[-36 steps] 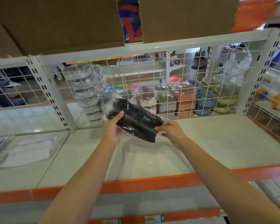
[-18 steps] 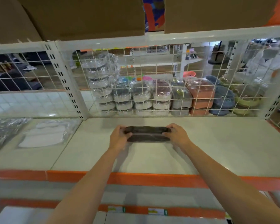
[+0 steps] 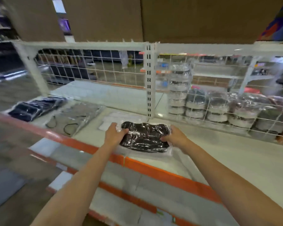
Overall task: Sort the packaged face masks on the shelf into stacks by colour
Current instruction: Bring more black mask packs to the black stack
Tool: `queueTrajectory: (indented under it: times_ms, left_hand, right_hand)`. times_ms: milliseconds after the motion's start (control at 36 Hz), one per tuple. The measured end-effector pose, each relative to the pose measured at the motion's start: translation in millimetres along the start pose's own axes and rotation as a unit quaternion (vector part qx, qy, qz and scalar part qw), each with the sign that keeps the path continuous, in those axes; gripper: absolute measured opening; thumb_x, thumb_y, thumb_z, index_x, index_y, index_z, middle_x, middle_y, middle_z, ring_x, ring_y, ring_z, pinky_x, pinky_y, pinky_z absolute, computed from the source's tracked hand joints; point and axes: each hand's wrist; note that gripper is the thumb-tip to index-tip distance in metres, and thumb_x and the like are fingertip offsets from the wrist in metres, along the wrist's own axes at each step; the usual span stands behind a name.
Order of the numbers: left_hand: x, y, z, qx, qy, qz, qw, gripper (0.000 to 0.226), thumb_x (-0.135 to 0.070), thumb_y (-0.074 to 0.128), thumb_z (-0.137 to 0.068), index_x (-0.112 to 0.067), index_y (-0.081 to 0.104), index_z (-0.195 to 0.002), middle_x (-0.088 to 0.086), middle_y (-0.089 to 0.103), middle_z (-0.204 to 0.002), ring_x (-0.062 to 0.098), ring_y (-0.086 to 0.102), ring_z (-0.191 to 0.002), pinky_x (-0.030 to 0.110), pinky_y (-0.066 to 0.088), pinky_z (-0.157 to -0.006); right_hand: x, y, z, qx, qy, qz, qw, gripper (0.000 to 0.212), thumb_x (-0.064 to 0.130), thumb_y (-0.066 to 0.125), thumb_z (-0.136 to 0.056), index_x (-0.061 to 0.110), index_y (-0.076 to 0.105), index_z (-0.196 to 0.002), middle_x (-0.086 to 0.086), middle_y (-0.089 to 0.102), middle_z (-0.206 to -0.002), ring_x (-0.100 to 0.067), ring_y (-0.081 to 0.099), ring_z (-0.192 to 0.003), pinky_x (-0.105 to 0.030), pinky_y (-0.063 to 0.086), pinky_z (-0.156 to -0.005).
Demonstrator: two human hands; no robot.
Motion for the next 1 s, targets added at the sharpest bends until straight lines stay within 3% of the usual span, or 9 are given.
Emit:
queueTrajectory:
  times_ms: [111,194,306,389,528,722,833,917,1000]
  left_hand:
    - [41.7,-75.5,-34.1,0.007,0.008,-0.087,0.996,0.037,-0.025,0.07,-0.082,0.002,0.055,-0.102,0.026,0.063,-0.103,0.036,0.059,-0.103,0.039,0.042,-0.089]
    - [68.5,-128.8,-57.3,-0.001,0.006,-0.122,0.993,0.038,-0.019,0.068,-0.085,0.0,0.054,-0.115,0.019,0.064,-0.107,0.031,0.058,-0.105,0.033,0.041,-0.089]
    - [103.2,-185.2,-78.3,-0.021,0.004,-0.151,0.988,0.009,-0.007,0.06,-0.082,-0.011,0.054,-0.077,0.017,0.061,-0.087,0.026,0.057,-0.087,0.032,0.043,-0.077]
    - [129.9,-222.3,-87.1,-0.003,0.009,-0.205,0.979,0.015,-0.009,0.057,-0.084,-0.002,0.063,-0.097,0.017,0.066,-0.099,0.031,0.06,-0.097,0.033,0.046,-0.081]
    - [162.6,-271.2,-103.6,0.014,0.025,-0.251,0.968,0.018,-0.01,0.056,-0.086,-0.007,0.066,-0.1,0.011,0.067,-0.1,0.028,0.061,-0.097,0.028,0.041,-0.075]
    - [206.0,-330.4,-135.6,-0.015,-0.021,-0.246,0.969,0.012,-0.014,0.056,-0.085,-0.011,0.065,-0.093,0.009,0.066,-0.102,0.027,0.06,-0.098,0.031,0.045,-0.083]
    - [225.6,-362.4,-159.8,-0.031,-0.032,-0.268,0.962,0.012,-0.013,0.056,-0.085,-0.012,0.067,-0.091,0.008,0.067,-0.101,0.025,0.06,-0.098,0.03,0.045,-0.085]
    - [235.9,-392.2,-187.6,-0.051,-0.033,-0.283,0.957,0.013,-0.008,0.055,-0.084,-0.009,0.068,-0.087,0.009,0.066,-0.091,0.024,0.059,-0.091,0.028,0.043,-0.079]
    - [242.4,-422.6,-222.1,-0.067,-0.043,-0.295,0.952,0.016,-0.012,0.054,-0.085,-0.008,0.067,-0.093,0.009,0.068,-0.099,0.026,0.061,-0.096,0.03,0.045,-0.084]
  right_hand:
    - [41.3,73.6,-16.1,-0.008,-0.018,0.008,1.0,0.027,0.007,0.067,-0.08,0.014,0.044,-0.091,-0.007,0.054,-0.095,-0.023,0.05,-0.093,-0.031,0.042,-0.071]
    - [69.0,121.3,-24.8,-0.011,-0.024,0.005,1.0,0.031,0.005,0.069,-0.077,0.009,0.048,-0.099,-0.011,0.056,-0.098,-0.026,0.053,-0.094,-0.038,0.046,-0.082]
    - [103.1,174.6,-38.0,-0.019,-0.017,-0.022,0.999,0.032,0.003,0.067,-0.078,0.008,0.046,-0.101,-0.011,0.055,-0.097,-0.026,0.054,-0.091,-0.043,0.048,-0.084]
    - [130.4,210.5,-50.8,-0.034,-0.021,-0.048,0.998,0.03,0.004,0.068,-0.078,0.009,0.046,-0.096,-0.009,0.054,-0.089,-0.025,0.052,-0.086,-0.041,0.047,-0.077]
    - [177.7,266.5,-66.7,-0.007,-0.023,-0.091,0.996,0.034,0.002,0.065,-0.08,0.008,0.043,-0.106,-0.013,0.053,-0.1,-0.027,0.055,-0.09,-0.047,0.05,-0.076]
    - [239.2,352.9,-106.1,0.043,-0.058,-0.098,0.993,0.042,-0.001,0.061,-0.086,0.003,0.042,-0.123,-0.009,0.05,-0.106,-0.011,0.048,-0.072,-0.011,0.038,-0.043]
    - [269.8,404.6,-132.4,0.057,-0.067,-0.108,0.99,0.047,-0.004,0.06,-0.086,0.002,0.039,-0.128,-0.006,0.05,-0.104,-0.021,0.054,-0.088,-0.003,0.039,-0.045]
    - [293.9,446.5,-161.5,0.073,-0.066,-0.094,0.991,0.043,-0.001,0.064,-0.083,0.005,0.042,-0.12,-0.014,0.059,-0.112,-0.027,0.061,-0.093,-0.021,0.054,-0.073]
    - [323.1,484.7,-195.4,0.079,-0.086,-0.102,0.988,0.049,0.0,0.061,-0.085,0.007,0.04,-0.128,-0.009,0.056,-0.103,-0.016,0.052,-0.073,-0.011,0.044,-0.049]
Point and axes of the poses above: each hand's wrist, its own z-axis away from the middle knuckle, its own y-axis out of the palm, x = y × z
